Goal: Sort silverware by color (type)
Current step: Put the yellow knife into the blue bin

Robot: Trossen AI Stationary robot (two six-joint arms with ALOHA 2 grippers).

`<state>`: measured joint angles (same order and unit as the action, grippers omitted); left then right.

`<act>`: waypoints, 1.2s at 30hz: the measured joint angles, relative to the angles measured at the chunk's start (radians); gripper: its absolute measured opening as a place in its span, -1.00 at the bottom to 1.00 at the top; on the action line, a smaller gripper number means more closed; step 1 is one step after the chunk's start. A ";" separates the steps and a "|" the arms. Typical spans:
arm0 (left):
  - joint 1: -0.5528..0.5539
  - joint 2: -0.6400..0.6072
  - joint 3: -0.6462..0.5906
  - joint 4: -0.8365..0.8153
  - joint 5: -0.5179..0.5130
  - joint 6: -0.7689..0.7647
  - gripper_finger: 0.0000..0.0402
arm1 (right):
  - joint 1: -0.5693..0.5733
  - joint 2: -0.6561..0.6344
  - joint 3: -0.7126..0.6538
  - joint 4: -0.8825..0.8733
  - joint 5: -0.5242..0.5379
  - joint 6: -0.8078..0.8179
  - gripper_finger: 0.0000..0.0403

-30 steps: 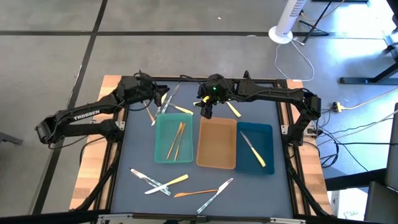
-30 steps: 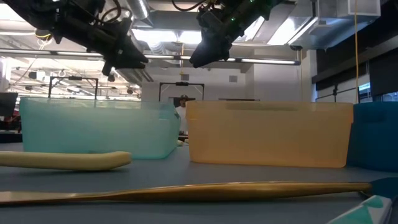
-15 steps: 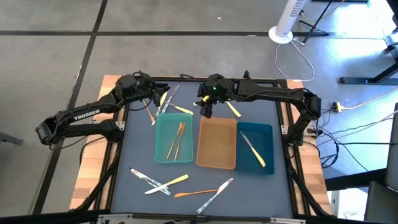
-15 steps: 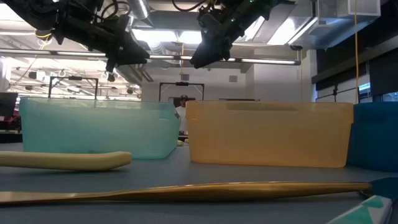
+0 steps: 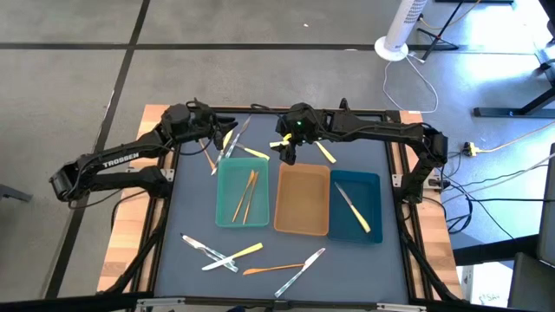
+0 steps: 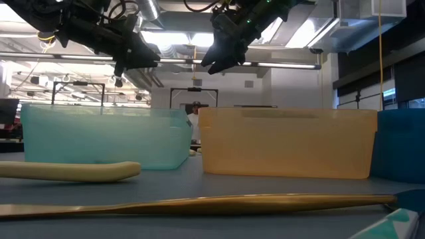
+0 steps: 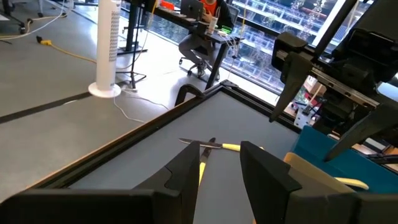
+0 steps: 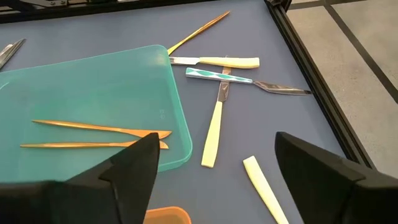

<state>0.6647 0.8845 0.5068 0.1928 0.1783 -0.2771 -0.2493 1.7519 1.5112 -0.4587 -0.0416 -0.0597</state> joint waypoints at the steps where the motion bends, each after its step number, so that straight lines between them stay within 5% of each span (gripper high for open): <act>1: 0.000 0.000 0.000 0.000 0.000 0.000 -0.45 | 0.000 0.000 0.000 0.000 0.000 0.000 0.54; 11: 0.000 0.000 0.000 0.000 0.000 0.000 -0.45 | 0.000 0.000 0.000 0.000 0.016 0.008 0.55; 19: 0.000 0.000 0.000 0.000 0.000 0.000 -0.45 | -0.010 0.000 0.000 -0.012 0.238 0.093 0.55; 29: 0.000 0.000 0.000 0.000 -0.011 -0.001 -0.45 | -0.183 0.000 0.000 -0.306 0.187 0.296 0.55; 36: 0.000 0.000 0.000 0.000 -0.012 -0.001 -0.45 | -0.240 -0.001 -0.082 -0.331 0.155 0.326 0.55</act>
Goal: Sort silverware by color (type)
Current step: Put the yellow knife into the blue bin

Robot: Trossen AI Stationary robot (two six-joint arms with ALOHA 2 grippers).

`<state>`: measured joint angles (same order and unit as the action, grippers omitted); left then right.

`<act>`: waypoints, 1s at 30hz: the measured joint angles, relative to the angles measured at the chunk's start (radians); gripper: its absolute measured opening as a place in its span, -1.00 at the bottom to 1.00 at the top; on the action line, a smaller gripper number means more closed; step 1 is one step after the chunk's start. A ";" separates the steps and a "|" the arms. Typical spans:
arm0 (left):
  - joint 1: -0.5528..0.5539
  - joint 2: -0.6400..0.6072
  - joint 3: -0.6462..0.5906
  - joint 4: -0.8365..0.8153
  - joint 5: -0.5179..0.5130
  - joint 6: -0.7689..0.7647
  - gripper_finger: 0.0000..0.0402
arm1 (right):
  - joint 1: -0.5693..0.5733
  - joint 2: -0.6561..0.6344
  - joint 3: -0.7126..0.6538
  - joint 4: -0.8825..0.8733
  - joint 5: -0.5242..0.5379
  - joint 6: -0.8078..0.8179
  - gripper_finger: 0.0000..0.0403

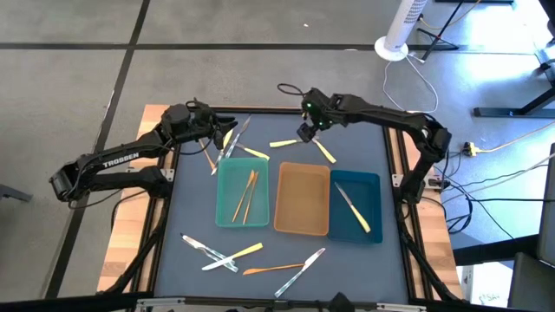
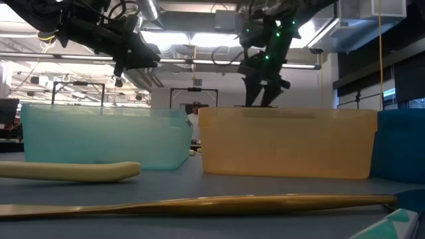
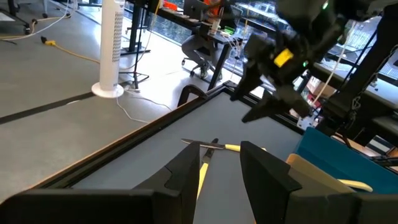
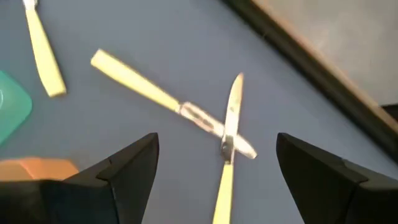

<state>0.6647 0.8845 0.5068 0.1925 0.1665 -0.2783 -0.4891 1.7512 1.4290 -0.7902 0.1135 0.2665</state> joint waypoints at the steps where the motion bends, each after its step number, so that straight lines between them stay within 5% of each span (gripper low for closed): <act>1: 0.000 0.000 0.000 0.000 0.000 0.000 -0.45 | -0.004 0.000 -0.018 0.001 -0.016 0.000 0.55; 30: 0.000 0.000 0.000 -0.026 0.000 -0.001 -0.45 | -0.011 0.000 -0.450 0.282 -0.045 0.024 0.55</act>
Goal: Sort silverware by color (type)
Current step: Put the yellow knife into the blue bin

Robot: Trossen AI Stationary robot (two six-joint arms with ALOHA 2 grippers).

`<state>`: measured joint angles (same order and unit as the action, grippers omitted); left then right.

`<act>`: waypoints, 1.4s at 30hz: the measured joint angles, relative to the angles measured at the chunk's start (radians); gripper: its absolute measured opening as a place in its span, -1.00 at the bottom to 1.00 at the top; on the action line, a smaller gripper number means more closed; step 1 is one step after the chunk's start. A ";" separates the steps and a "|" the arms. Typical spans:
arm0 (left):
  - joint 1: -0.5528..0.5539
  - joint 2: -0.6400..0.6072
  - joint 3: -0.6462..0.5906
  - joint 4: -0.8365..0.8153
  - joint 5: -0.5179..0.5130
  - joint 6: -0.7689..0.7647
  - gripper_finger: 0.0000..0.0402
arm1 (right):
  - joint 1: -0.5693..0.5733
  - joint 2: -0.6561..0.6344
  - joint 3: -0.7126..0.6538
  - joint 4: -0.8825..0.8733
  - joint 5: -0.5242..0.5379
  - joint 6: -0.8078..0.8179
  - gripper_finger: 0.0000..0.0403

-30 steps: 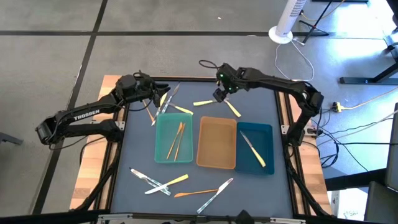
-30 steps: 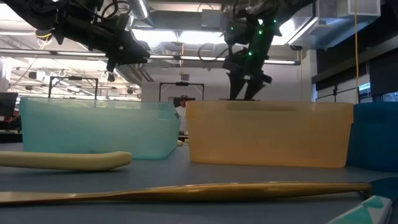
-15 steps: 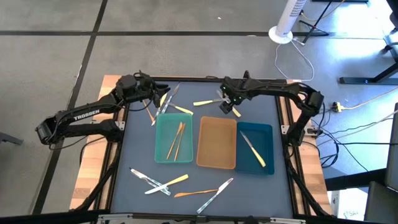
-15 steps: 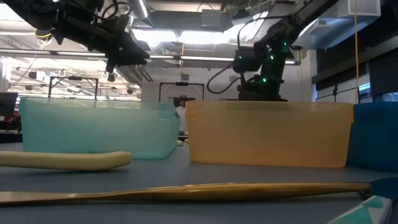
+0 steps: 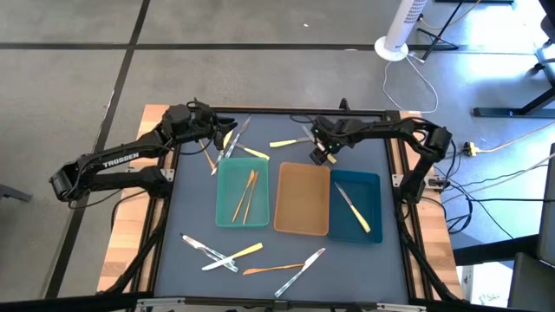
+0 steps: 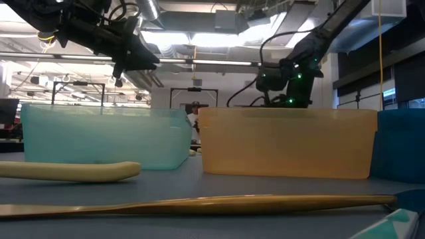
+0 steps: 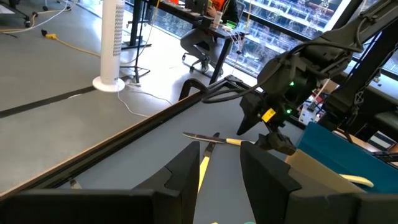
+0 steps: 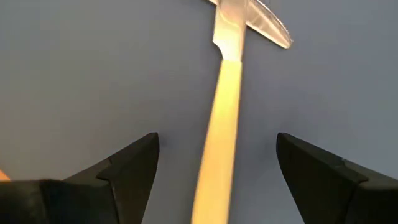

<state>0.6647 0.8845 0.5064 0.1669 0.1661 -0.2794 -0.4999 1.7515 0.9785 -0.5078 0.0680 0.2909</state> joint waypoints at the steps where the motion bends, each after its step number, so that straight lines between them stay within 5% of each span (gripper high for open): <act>1: 0.000 0.000 0.000 0.000 0.000 0.000 -0.45 | 0.000 0.000 -0.008 0.010 -0.007 0.003 0.55; 7: 0.000 0.000 0.000 0.000 0.000 0.000 -0.45 | 0.000 -0.002 -0.023 0.032 -0.017 0.003 0.50; 22: 0.000 0.000 0.000 0.000 0.000 0.001 -0.45 | 0.000 -0.001 -0.025 0.050 -0.017 -0.002 -0.12; 42: 0.000 0.000 0.000 0.000 0.000 0.002 -0.45 | 0.000 0.000 -0.025 0.048 -0.017 0.000 -0.58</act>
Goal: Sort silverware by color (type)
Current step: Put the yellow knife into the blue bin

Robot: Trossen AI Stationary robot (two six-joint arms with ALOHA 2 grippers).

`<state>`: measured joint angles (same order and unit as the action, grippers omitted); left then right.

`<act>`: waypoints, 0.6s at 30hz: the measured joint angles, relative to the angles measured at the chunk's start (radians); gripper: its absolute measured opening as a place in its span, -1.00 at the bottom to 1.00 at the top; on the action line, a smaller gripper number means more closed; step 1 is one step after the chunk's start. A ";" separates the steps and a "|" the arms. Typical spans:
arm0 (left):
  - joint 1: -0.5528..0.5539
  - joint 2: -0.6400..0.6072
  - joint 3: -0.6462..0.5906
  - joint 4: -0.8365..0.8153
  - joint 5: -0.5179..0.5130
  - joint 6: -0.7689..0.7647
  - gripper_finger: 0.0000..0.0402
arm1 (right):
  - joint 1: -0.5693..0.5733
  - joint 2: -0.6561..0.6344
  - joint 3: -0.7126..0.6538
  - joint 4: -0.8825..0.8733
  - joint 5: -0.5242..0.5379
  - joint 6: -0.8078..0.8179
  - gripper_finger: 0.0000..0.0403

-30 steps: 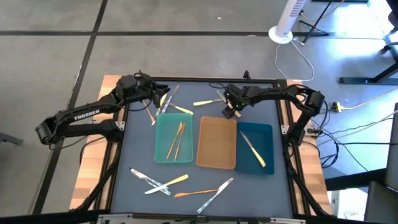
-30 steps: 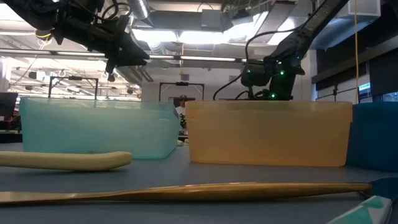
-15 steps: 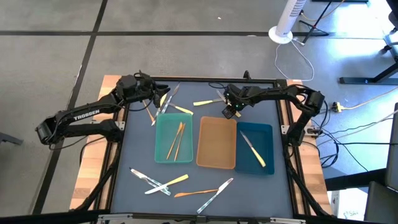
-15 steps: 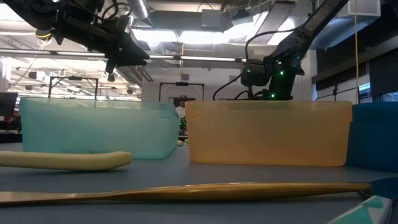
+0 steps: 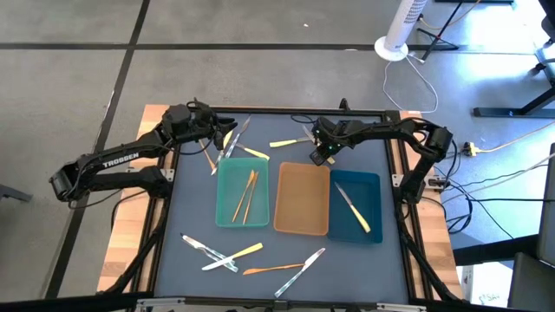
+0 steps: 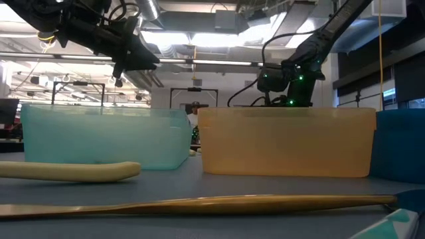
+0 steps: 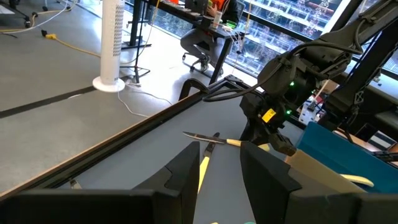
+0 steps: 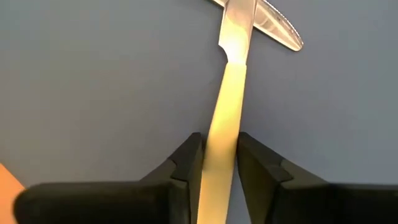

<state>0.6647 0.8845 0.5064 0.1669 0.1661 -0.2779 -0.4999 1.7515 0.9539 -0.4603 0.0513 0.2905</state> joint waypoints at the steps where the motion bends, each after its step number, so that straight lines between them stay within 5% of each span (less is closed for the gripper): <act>1: 0.000 0.000 0.000 0.000 0.000 0.000 -0.45 | 0.000 0.000 0.000 0.000 0.000 0.000 -0.60; 18: 0.000 0.000 0.000 0.000 0.000 0.000 -0.45 | 0.000 0.000 0.000 0.005 0.003 0.000 -0.74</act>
<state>0.6647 0.8845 0.5064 0.1669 0.1661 -0.2779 -0.4999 1.7515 0.9539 -0.4556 0.0547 0.2901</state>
